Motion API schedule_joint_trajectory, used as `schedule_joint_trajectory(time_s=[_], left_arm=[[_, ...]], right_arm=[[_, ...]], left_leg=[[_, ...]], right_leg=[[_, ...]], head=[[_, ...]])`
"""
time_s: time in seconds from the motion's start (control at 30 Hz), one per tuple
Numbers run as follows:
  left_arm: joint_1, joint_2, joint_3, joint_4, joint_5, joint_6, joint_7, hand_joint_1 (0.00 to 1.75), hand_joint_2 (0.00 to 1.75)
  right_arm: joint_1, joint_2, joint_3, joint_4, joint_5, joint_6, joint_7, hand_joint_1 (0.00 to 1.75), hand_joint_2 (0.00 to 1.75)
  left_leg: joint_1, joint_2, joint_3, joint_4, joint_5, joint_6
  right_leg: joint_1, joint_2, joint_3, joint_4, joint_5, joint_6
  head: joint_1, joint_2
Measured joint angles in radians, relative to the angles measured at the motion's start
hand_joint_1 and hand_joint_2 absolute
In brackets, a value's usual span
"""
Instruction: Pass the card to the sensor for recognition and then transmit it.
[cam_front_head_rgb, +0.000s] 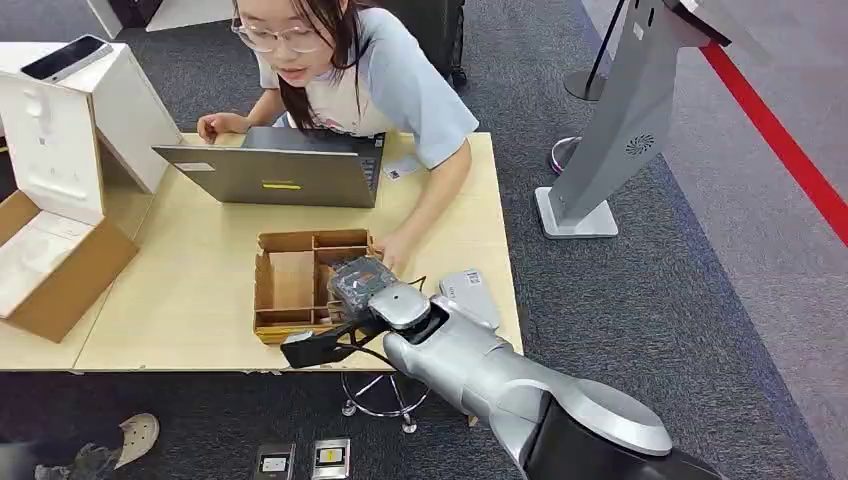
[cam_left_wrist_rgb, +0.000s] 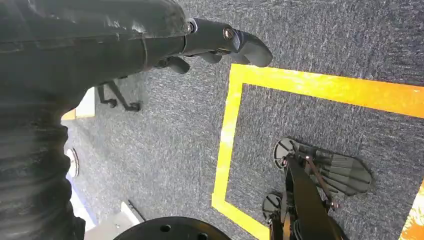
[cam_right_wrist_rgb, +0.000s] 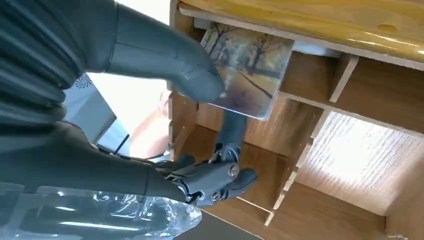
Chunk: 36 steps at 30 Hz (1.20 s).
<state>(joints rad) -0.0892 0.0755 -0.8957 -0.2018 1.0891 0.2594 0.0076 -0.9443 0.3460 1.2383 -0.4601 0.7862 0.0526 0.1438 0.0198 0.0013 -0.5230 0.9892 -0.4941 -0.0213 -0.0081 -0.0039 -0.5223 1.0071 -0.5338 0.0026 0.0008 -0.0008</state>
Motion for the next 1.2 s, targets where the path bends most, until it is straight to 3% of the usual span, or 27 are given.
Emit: schedule_joint_trajectory(time_s=[0.7, 1.2], left_arm=[[0.0, 0.0, 0.0, 0.0, 0.0, -0.001, -0.003, 0.0, 1.75], [0.0, 0.0, 0.0, 0.0, -0.001, 0.005, -0.017, 0.0, 1.75]], right_arm=[[-0.001, 0.0, 0.0, 0.003, -0.015, -0.005, -0.011, 1.75, 1.75], [-0.057, 0.006, -0.013, -0.039, 0.001, -0.173, -0.009, 1.75, 1.75]], left_leg=[[0.0, 0.0, 0.0, 0.0, 0.0, 0.0], [0.0, 0.0, 0.0, 0.0, 0.0, 0.0]], right_leg=[[0.0, 0.0, 0.0, 0.0, 0.0, 0.0], [0.0, 0.0, 0.0, 0.001, 0.0, 0.0]], head=[[0.0, 0.0], [0.0, 0.0]])
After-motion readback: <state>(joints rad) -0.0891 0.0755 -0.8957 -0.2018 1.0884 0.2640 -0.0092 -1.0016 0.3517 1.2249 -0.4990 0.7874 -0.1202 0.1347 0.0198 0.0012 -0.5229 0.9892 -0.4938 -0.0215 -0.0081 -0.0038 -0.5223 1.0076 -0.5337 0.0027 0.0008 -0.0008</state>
